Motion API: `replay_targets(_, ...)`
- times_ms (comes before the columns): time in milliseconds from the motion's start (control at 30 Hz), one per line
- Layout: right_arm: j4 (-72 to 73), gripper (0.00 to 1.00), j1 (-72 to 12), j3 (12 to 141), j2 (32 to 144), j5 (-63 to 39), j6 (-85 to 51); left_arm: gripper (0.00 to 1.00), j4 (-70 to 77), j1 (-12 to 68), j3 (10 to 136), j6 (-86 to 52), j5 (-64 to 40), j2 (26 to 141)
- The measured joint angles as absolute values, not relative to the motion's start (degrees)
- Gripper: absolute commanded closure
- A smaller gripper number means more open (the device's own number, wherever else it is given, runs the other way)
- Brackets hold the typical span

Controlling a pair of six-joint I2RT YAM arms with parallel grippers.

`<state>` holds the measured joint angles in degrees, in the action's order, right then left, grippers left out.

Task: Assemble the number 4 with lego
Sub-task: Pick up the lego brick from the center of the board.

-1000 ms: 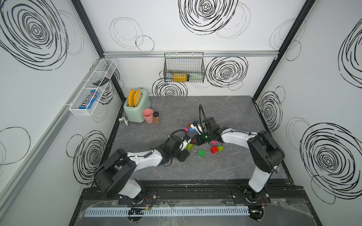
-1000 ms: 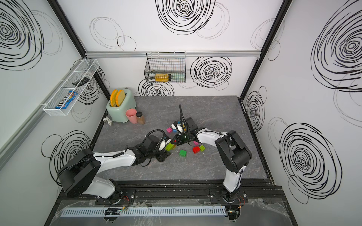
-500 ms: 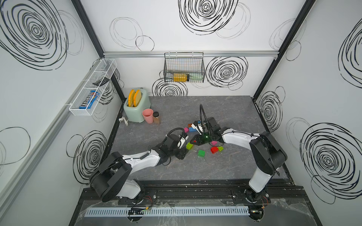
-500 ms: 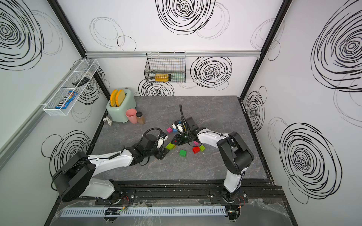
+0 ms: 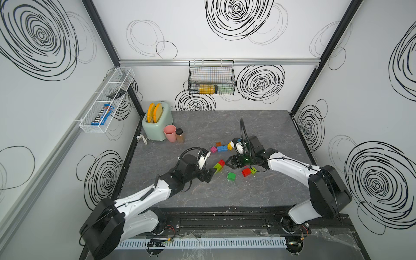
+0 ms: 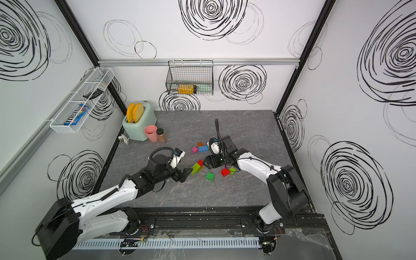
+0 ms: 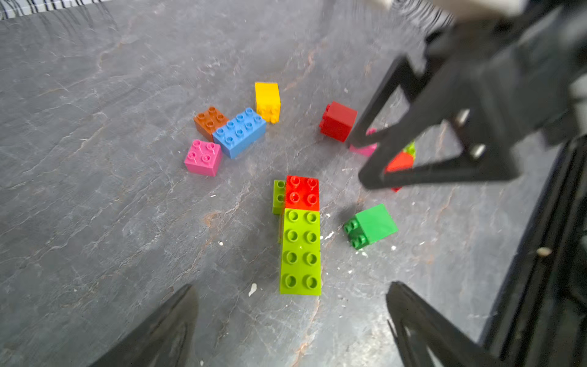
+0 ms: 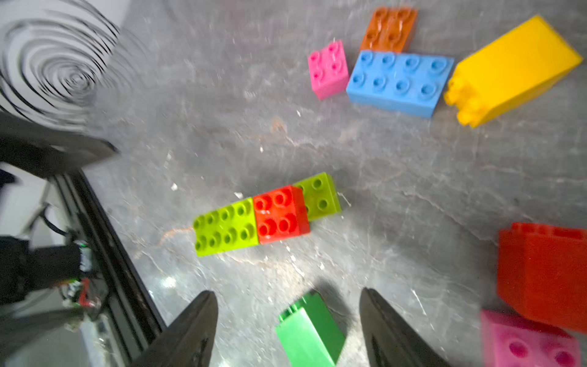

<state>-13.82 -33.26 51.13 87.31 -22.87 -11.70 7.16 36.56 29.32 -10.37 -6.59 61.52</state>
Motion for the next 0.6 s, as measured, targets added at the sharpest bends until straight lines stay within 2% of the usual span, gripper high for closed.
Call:
replay_targets(167, -18.85, 0.19, -41.56, 51.29, 89.93, -16.56, -4.99, 0.04, 4.19, 29.3, 29.36, -19.66, -7.09, 55.88)
replay_targets(367, -21.19, 0.19, -45.1, 52.77, 92.82, -8.34, 1.43, 0.04, -1.17, 15.4, 29.41, -30.7, -12.82, 59.79)
replay_targets(467, -21.98, 0.22, -45.04, 52.77, 93.36, -6.0, 3.62, 0.04, -3.44, 14.59, 29.41, -32.47, -13.89, 61.17)
replay_targets(600, -22.13, 0.32, -45.25, 52.66, 93.38, -5.3, 6.72, 0.04, -4.54, 14.74, 29.45, -33.34, -15.11, 60.97)
